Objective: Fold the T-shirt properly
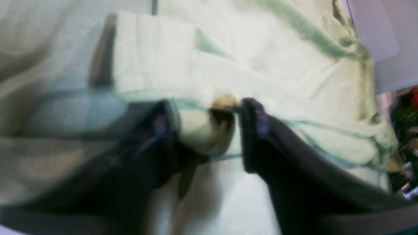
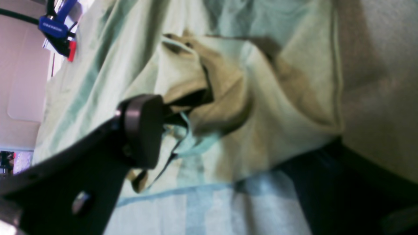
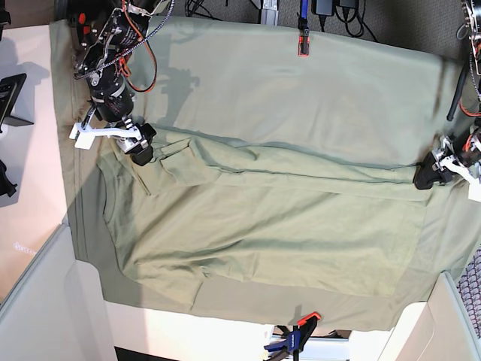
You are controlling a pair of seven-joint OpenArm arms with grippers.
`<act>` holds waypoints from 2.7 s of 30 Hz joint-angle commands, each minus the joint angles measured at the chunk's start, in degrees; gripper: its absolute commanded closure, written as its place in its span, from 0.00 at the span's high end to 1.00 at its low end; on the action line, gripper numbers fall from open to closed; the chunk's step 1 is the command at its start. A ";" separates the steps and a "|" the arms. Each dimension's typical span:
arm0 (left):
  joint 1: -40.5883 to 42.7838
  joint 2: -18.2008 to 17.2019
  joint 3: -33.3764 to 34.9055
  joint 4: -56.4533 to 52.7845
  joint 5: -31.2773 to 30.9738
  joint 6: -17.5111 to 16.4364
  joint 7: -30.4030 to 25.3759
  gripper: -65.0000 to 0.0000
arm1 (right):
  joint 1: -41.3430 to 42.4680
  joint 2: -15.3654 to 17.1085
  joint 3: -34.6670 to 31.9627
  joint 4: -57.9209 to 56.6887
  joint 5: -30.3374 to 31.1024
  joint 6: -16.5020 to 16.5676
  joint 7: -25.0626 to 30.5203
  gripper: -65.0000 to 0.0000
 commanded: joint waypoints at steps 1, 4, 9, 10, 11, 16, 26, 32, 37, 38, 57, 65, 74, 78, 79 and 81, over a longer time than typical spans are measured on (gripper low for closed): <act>-0.83 -0.37 0.02 0.61 1.16 0.20 -0.04 0.26 | 0.44 0.15 -0.22 0.55 -0.17 0.07 -1.46 0.68; -1.51 0.11 0.02 0.61 3.78 0.11 -0.85 0.04 | 0.50 0.15 -0.28 0.55 -0.17 0.33 -0.85 0.47; -1.99 -0.81 0.02 0.61 2.64 -2.13 1.40 0.00 | 0.55 0.57 -0.33 0.55 0.96 1.05 -1.84 0.00; -1.97 -1.25 0.02 0.61 1.40 -2.13 2.40 0.00 | 0.55 0.79 -0.31 0.66 2.34 1.09 -2.43 0.00; -1.97 -1.73 0.02 0.61 -0.28 -2.13 3.80 0.00 | 0.55 0.96 -0.31 1.03 3.41 1.16 -3.52 0.00; -0.59 -5.79 0.02 0.68 -7.13 -2.13 7.91 0.00 | -1.60 1.64 -0.33 6.56 6.19 2.40 -7.34 0.00; 7.02 -12.46 0.02 7.89 -10.97 -2.13 11.41 0.00 | -13.35 4.44 -0.44 16.72 10.38 3.67 -8.37 0.00; 16.11 -14.23 -2.14 17.44 -11.52 -2.13 12.13 0.00 | -21.70 5.62 -0.42 23.71 10.86 3.67 -8.37 0.00; 24.20 -14.56 -5.62 24.57 -12.39 -2.13 13.16 0.00 | -27.63 6.45 -0.42 29.11 10.82 3.67 -8.35 0.00; 26.03 -14.56 -6.14 26.23 -12.72 -2.13 13.29 0.00 | -28.44 6.71 -0.42 29.75 10.80 3.65 -8.35 0.00; 40.11 -13.05 -11.02 33.51 -6.51 -2.13 5.49 0.00 | -34.51 11.10 -0.33 30.97 10.73 3.65 -8.35 0.00; 40.76 -12.55 -11.02 33.51 -6.51 -2.13 5.55 0.53 | -34.71 11.13 -0.31 30.97 8.79 3.65 -8.37 0.57; 41.03 -12.63 -20.33 33.92 -13.31 -2.13 7.80 0.53 | -34.62 11.13 7.67 33.68 9.88 3.63 -8.35 0.58; 39.56 -13.27 -22.97 36.11 -13.84 -2.13 7.54 0.53 | -32.22 11.37 12.02 36.54 10.25 3.63 -7.21 0.58; 38.97 -13.40 -22.84 36.85 -13.70 -2.13 7.15 0.53 | -30.82 11.65 12.24 36.81 10.08 3.63 -6.99 0.58; 37.79 -13.64 -22.12 38.23 -11.54 -2.13 5.42 0.53 | -27.78 12.26 11.85 36.48 9.09 3.63 -5.90 0.58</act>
